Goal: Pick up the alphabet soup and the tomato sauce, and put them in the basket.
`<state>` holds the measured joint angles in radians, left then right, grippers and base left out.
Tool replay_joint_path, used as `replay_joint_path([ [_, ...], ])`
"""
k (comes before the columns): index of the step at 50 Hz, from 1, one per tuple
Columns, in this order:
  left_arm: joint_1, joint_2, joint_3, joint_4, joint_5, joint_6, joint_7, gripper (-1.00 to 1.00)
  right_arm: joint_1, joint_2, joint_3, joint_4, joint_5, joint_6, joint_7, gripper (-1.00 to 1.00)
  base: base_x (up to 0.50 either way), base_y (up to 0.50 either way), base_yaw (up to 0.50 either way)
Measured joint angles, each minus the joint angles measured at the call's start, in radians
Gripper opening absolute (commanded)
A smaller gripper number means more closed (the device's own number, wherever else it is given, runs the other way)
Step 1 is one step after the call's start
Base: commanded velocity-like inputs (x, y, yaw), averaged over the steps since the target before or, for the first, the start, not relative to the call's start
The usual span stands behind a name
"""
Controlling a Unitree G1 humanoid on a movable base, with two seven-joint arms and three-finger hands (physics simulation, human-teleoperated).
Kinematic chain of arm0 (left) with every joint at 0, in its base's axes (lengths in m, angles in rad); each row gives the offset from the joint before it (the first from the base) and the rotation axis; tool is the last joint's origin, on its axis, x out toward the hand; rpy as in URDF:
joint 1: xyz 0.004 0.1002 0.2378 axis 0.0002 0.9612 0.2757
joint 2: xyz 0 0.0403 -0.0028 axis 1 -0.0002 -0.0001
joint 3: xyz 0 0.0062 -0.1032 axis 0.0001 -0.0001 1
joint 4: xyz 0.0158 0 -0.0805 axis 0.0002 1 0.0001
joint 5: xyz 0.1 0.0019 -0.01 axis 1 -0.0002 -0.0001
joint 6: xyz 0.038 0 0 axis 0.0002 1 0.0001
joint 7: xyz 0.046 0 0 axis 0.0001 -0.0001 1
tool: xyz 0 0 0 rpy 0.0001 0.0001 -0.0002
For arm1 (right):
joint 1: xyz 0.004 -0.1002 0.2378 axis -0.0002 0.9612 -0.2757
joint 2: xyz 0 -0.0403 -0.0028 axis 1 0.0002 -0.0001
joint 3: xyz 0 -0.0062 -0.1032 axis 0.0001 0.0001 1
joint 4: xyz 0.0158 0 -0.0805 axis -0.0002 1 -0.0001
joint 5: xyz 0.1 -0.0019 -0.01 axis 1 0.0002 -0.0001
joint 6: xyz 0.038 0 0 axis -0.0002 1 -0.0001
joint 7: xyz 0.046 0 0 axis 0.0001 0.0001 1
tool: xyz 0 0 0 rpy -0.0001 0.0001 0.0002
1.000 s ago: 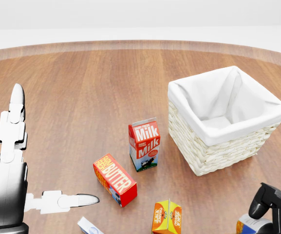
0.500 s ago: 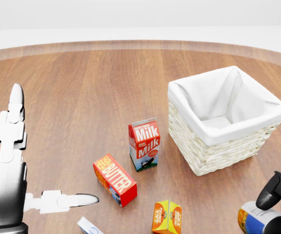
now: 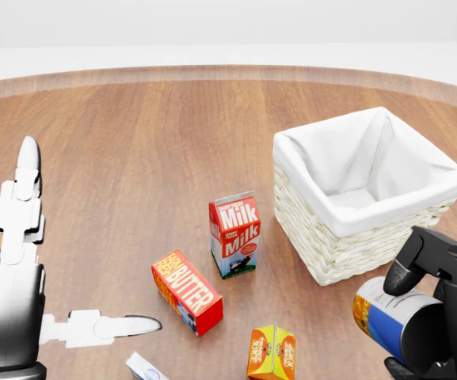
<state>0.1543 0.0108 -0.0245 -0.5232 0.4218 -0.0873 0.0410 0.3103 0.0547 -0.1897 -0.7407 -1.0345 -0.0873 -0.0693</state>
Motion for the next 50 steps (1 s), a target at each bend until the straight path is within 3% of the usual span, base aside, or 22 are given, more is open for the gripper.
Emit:
replay_joint_path([
  [13, -0.002, 0.0, 0.0, 0.004, 0.0, 0.0, 0.0, 1.0, -0.12, -0.042, 0.06, -0.037, 0.01, 0.0, 0.073, -1.0, 0.0, 0.0, 0.0],
  [20, -0.003, 0.0, 0.001, 0.007, -0.001, 0.0, 0.001, 1.0, -0.19, -0.063, 0.081, -0.039, 0.009, 0.016, 0.108, -1.0, 0.0, 0.0, 0.0],
  [27, -0.005, 0.0, 0.003, 0.01, -0.004, 0.0, 0.001, 1.0, -0.257, -0.087, 0.088, -0.025, 0.009, 0.041, 0.133, -1.0, 0.0, 0.0, 0.0],
  [38, -0.007, 0.0, 0.005, 0.005, -0.007, 0.0, -0.001, 1.0, -0.376, -0.118, 0.094, -0.007, 0.005, 0.105, 0.178, -1.0, 0.0, 0.0, 0.0],
  [50, -0.006, 0.0, 0.005, 0.006, -0.01, 0.0, -0.001, 1.0, -0.504, -0.144, 0.113, 0.079, -0.004, 0.163, 0.17, -1.0, 0.0, 0.0, 0.0],
])
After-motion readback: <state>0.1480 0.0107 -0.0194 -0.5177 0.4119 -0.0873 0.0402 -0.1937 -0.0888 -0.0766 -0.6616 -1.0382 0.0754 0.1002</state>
